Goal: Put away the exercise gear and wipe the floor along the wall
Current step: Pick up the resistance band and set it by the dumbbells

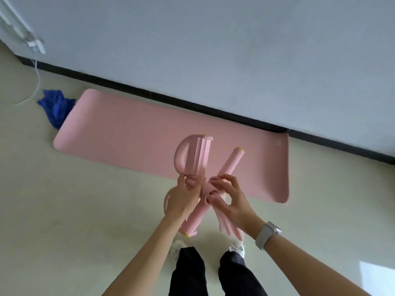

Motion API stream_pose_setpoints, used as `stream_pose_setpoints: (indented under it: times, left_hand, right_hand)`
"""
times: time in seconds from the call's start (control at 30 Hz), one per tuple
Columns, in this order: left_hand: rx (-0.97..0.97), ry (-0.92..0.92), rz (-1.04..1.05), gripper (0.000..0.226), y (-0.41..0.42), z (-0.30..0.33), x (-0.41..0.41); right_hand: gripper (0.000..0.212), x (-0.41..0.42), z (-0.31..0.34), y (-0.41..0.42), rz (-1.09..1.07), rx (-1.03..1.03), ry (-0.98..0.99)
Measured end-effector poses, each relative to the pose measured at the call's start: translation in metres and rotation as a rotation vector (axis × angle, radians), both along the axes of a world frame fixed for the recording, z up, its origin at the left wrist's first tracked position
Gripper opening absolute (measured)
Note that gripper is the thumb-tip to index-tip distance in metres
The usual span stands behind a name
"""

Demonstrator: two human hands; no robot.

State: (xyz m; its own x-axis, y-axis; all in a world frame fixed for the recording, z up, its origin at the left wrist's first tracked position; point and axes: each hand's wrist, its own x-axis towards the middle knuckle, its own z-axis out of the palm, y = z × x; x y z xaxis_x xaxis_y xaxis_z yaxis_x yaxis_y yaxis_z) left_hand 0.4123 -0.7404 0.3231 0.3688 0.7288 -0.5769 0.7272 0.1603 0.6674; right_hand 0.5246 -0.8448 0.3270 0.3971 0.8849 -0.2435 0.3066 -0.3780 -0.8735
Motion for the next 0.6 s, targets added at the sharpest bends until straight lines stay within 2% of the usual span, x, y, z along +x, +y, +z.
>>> stream_pose_setpoints:
  times: [0.07, 0.13, 0.2, 0.23, 0.3, 0.4, 0.43, 0.5, 0.6]
  left_hand:
    - [-0.039, -0.157, 0.043, 0.051, -0.016, 0.006, 0.025]
    - [-0.023, -0.253, -0.005, 0.039, -0.031, 0.017, 0.049]
    - [0.001, -0.307, -0.131, 0.028, -0.051, 0.025, 0.071]
    - [0.01, -0.329, -0.197, 0.031, -0.064, 0.028, 0.083]
    - [0.027, -0.359, -0.298, 0.043, -0.093, 0.035, 0.107]
    - [-0.009, -0.349, -0.351, 0.074, -0.149, 0.052, 0.145]
    - [0.007, -0.325, -0.348, 0.077, -0.168, 0.056, 0.158]
    - [0.114, -0.301, -0.328, 0.066, -0.203, 0.06, 0.182]
    - [0.292, -0.361, -0.385, 0.06, -0.257, 0.063, 0.216]
  right_hand:
    - [0.029, 0.012, 0.013, -0.02, -0.222, 0.06, 0.075]
    - [0.021, 0.029, 0.024, -0.039, -0.526, 0.123, 0.175]
    - [0.034, 0.05, 0.031, -0.06, -0.75, 0.147, 0.206]
    - [0.046, 0.063, 0.03, -0.074, -0.817, 0.148, 0.208]
    - [0.054, 0.087, 0.035, -0.103, -0.878, 0.154, 0.221]
    - [0.025, 0.119, 0.048, -0.152, -0.873, 0.156, 0.18]
    - [0.017, 0.128, 0.053, -0.171, -0.882, 0.163, 0.176]
    - [0.01, 0.145, 0.06, -0.212, -0.908, 0.175, 0.186]
    - [0.013, 0.168, 0.07, -0.282, -0.939, 0.186, 0.217]
